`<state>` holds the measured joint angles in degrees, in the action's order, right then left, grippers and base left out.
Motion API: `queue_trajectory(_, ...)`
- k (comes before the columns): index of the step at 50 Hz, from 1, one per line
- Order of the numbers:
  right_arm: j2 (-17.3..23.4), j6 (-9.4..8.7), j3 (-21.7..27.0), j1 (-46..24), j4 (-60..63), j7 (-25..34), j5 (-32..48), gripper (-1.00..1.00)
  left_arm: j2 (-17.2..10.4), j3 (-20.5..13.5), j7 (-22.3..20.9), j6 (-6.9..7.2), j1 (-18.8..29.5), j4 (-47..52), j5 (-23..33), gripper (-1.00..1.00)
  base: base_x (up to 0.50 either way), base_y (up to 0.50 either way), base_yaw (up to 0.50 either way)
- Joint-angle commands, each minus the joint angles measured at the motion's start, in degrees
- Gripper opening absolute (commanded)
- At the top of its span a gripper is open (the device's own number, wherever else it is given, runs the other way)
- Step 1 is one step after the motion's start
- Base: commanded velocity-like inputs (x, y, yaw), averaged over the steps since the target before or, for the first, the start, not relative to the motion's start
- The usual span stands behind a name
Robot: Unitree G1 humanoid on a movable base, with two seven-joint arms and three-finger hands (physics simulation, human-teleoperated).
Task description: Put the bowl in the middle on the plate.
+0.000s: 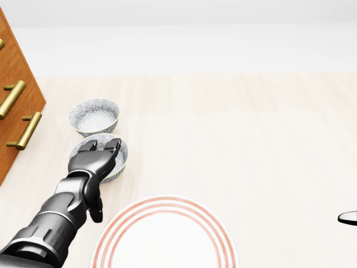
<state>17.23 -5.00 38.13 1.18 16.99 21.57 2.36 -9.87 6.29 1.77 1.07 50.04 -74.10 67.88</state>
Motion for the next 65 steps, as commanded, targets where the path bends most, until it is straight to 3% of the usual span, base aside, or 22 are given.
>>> queue_trajectory(1,-0.01,0.00,-0.11,0.04,-0.06,-0.05,0.05,1.00,0.27,-0.09,0.54,-0.01,-0.25,-0.56,-0.26,1.00,0.00,0.00,0.00)
queue_trajectory(48,-0.18,0.00,0.16,0.07,0.99,0.18,0.21,1.00,0.37,-0.06,0.19,-0.26,-0.60,-0.71,-0.74,1.00,0.00,0.00,0.00)
queue_trajectory(50,-0.21,0.00,0.16,0.13,1.15,0.19,0.21,1.00,0.37,-0.11,0.15,-0.39,-0.55,-0.59,-0.84,0.55,0.00,0.00,0.00)
queue_trajectory(53,-0.17,0.00,0.12,0.05,0.88,0.14,0.23,1.00,0.42,-0.09,0.23,-0.38,-0.57,-0.61,-0.86,0.57,0.00,0.00,0.00)
queue_trajectory(55,-0.12,0.00,0.04,0.00,0.15,0.05,0.24,1.00,0.39,-0.15,0.08,-0.68,-0.70,-0.80,-1.03,-0.23,0.00,0.00,0.00)
queue_trajectory(59,-0.13,0.00,0.07,0.14,0.42,0.05,0.11,1.00,0.42,-0.19,0.03,-0.70,-0.77,-0.78,-1.16,-0.45,0.00,0.00,0.00)
queue_trajectory(65,-0.14,0.00,0.04,0.08,0.11,0.02,0.10,1.00,0.29,-0.16,0.19,-0.78,-1.05,-0.65,-1.29,-0.58,0.00,0.00,0.00)
